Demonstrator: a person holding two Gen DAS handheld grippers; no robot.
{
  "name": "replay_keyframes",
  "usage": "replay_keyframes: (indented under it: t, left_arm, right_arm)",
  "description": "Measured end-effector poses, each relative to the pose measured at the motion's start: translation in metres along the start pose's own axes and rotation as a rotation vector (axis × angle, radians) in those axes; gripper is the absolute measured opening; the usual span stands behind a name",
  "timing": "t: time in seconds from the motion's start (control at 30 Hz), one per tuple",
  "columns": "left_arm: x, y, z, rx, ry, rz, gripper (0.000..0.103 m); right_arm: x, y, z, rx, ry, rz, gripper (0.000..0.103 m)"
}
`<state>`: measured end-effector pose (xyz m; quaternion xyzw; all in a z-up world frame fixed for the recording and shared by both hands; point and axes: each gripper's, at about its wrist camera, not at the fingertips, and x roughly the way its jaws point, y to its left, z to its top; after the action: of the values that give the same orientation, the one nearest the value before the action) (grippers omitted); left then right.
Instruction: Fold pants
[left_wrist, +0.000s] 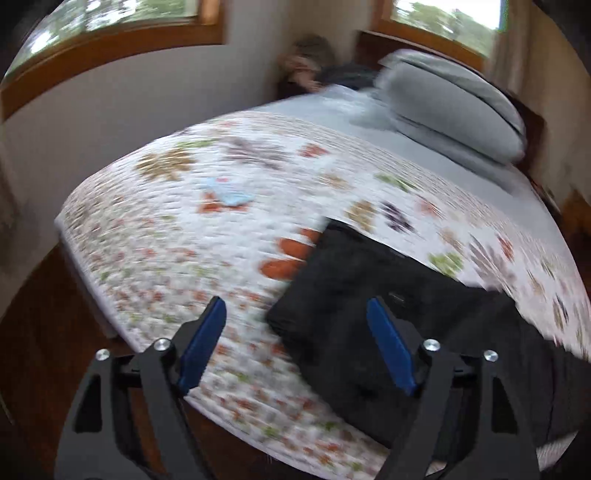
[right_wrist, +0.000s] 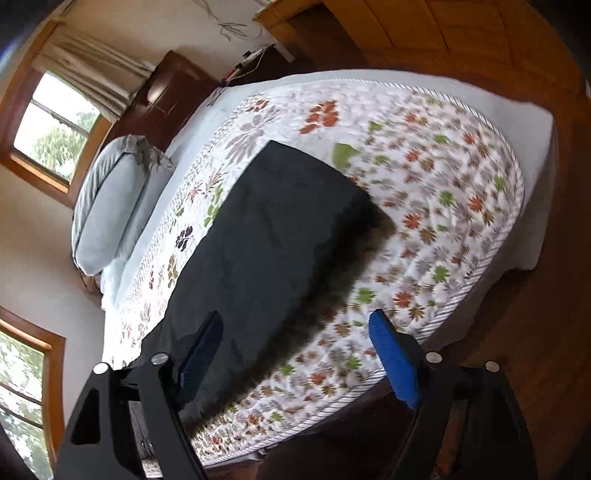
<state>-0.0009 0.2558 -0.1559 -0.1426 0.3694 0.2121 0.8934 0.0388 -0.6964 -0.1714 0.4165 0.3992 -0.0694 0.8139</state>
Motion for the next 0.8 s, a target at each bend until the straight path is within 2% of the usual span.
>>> replay_keyframes:
  t: [0.1,0.13,0.27,0.37,0.47,0.53,0.7,0.8]
  left_arm:
    - [0.006,-0.046,-0.010,0.089,0.039,-0.083,0.080]
    - [0.010,-0.055,-0.013,0.107,0.046,-0.090,0.080]
    - [0.033,-0.091,-0.024,0.163,0.103,-0.115,0.080]
    - [0.053,-0.106,-0.034,0.202,0.146,-0.073,0.080]
    - [0.064,-0.110,-0.040,0.214,0.171,-0.040,0.080]
    - [0.070,-0.110,-0.043,0.214,0.195,-0.021,0.081]
    - [0.077,-0.109,-0.047,0.252,0.211,0.007,0.084]
    - [0.079,-0.111,-0.047,0.274,0.212,0.013,0.087]
  right_arm:
    - [0.014,-0.011,0.004,0.024,0.022,0.014,0.074]
    - [0.019,-0.015,0.007,0.038,0.026,0.015,0.074]
    - [0.036,-0.030,0.017,0.114,0.037,0.111,0.078]
    - [0.048,-0.035,0.026,0.128,0.036,0.150,0.080]
    - [0.056,-0.036,0.031,0.143,0.041,0.171,0.087]
    - [0.054,-0.031,0.031,0.131,0.040,0.166,0.087]
    - [0.049,-0.013,0.035,0.128,0.026,0.247,0.084]
    - [0.059,-0.003,0.038,0.107,0.048,0.219,0.084]
